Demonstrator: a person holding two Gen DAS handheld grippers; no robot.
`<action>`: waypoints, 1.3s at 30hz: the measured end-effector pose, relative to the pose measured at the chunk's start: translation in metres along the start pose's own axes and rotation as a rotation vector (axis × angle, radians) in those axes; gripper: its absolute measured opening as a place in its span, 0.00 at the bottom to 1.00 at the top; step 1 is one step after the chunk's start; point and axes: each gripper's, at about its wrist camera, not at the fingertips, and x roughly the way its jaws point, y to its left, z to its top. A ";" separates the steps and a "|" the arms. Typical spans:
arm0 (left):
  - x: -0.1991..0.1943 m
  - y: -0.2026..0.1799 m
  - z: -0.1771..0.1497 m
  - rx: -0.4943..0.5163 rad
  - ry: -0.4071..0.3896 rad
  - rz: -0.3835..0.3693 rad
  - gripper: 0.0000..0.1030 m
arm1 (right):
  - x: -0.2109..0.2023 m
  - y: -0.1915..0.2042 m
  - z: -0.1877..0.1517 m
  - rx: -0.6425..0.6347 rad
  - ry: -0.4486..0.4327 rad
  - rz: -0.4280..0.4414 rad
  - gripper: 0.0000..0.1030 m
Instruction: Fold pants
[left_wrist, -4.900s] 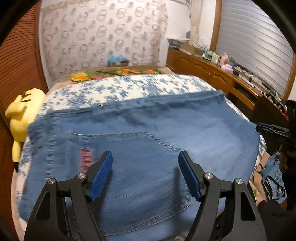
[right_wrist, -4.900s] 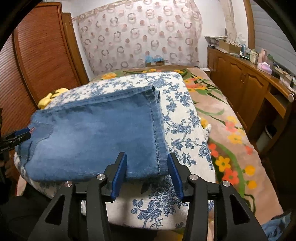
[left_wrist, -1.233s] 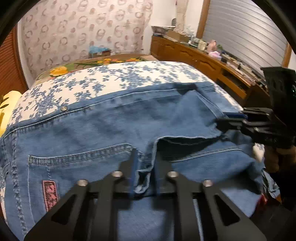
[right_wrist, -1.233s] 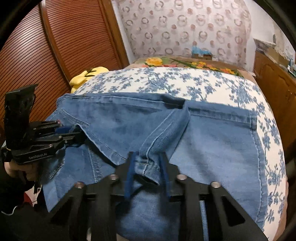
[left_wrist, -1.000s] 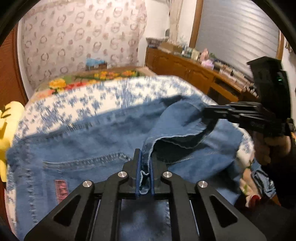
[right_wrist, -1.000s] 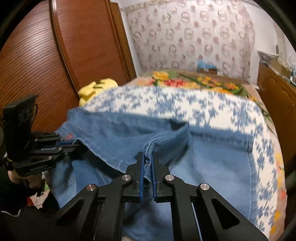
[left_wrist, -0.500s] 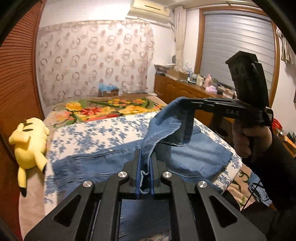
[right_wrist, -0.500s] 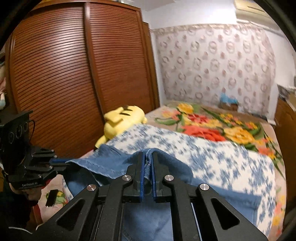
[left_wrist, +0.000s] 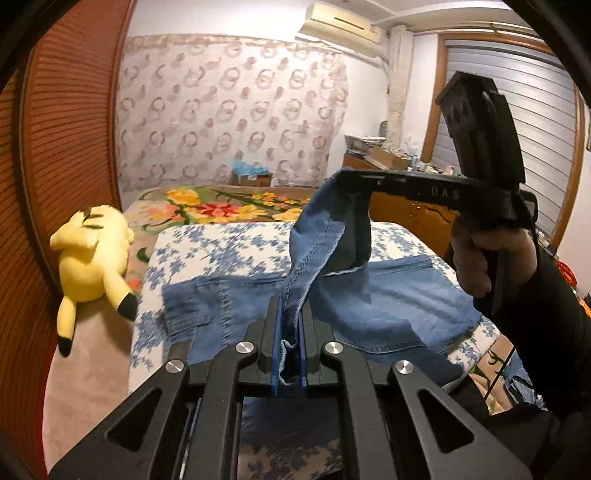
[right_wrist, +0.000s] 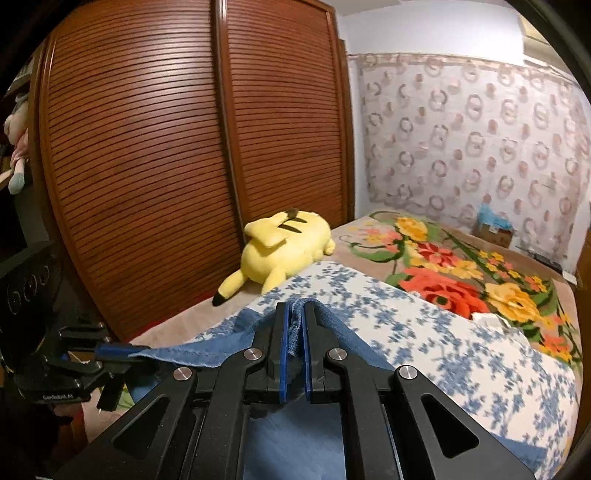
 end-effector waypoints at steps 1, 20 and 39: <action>0.000 0.004 -0.002 -0.006 0.002 0.006 0.09 | 0.005 0.001 0.002 -0.006 0.006 0.007 0.06; 0.010 0.062 -0.060 -0.142 0.114 0.086 0.09 | 0.134 0.023 0.027 -0.108 0.190 0.075 0.06; 0.016 0.067 -0.058 -0.171 0.135 0.150 0.33 | 0.083 -0.022 0.000 -0.023 0.141 -0.034 0.39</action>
